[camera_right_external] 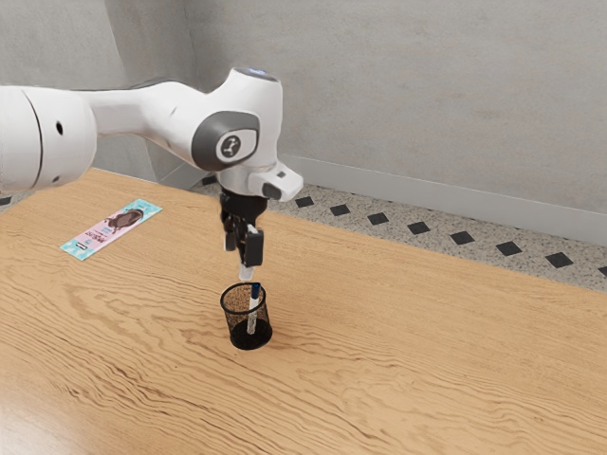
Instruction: Take the marker out of the pen holder and place it to the left of the pen holder.
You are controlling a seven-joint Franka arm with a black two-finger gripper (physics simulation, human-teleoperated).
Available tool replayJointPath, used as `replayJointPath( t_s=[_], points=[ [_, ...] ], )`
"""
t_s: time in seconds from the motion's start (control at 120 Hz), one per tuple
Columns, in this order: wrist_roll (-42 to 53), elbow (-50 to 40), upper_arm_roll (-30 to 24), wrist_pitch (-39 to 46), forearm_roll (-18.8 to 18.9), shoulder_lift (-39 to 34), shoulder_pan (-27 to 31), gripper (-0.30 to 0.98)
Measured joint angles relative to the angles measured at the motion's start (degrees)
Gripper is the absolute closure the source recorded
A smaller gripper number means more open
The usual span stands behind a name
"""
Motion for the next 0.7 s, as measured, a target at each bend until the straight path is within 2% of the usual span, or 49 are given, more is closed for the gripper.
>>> replayJointPath(
  t_s=[0.2, 0.442, 0.7],
  points=[
    [2.13, -1.37, -1.45, 2.71, 0.85, 2.41, -0.21, 0.0],
    [4.09, 1.18, -1.55, 1.75, 6.43, 6.37, -1.55, 0.0],
    [5.54, 4.39, -1.54, 1.06, 7.64, 10.51, -1.92, 0.0]
  ],
)
